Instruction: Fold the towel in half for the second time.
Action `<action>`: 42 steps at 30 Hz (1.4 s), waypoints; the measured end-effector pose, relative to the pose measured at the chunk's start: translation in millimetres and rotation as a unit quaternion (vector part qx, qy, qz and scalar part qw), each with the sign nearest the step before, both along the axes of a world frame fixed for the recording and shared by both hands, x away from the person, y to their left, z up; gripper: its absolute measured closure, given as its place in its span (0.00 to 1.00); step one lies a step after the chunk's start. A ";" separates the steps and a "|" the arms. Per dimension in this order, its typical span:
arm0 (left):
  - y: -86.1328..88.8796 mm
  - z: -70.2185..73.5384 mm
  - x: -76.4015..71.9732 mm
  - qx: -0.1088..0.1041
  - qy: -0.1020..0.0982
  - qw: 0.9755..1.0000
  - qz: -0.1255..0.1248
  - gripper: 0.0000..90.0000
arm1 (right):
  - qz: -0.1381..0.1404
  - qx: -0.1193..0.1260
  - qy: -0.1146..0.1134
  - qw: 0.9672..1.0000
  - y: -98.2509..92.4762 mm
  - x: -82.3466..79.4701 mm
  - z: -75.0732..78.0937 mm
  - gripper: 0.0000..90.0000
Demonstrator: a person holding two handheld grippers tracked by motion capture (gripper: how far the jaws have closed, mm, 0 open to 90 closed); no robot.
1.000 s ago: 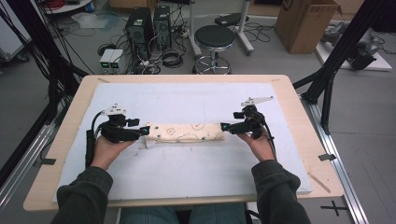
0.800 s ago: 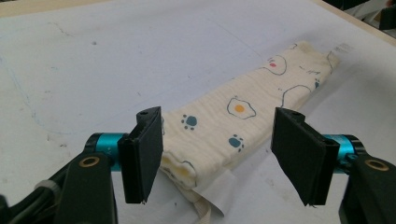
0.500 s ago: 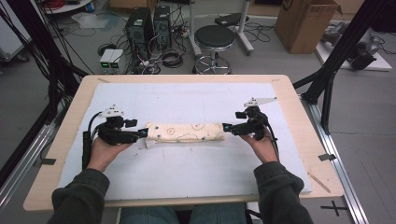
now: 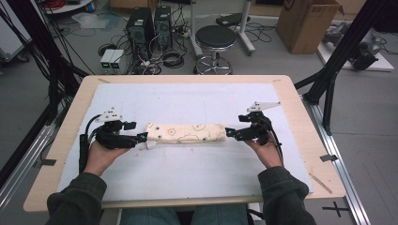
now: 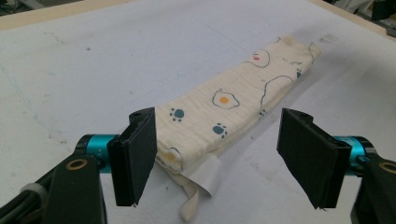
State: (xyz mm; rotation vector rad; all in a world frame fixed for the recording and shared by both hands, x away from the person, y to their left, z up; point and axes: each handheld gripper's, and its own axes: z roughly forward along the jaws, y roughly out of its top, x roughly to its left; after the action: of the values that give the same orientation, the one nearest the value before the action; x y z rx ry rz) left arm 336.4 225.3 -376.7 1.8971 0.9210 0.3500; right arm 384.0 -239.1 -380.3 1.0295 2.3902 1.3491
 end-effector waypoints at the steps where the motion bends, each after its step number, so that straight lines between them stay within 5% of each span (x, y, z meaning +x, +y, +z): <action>1: 0.3 0.1 -1.1 -0.001 -0.001 1.000 0.003 0.32 | 0.000 -0.001 0.000 1.000 -1.3 -0.9 -0.3 0.14; 42: 13.6 -14.7 -43.0 0.017 -0.011 1.000 0.008 0.24 | -0.004 -0.010 -0.007 1.000 -27.0 -41.4 -20.2 0.13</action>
State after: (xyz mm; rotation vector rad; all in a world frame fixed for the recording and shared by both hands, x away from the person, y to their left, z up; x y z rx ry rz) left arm 293.4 238.8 -391.4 1.9139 0.9202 0.3975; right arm 342.6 -266.1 -400.5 1.0200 2.3811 1.3213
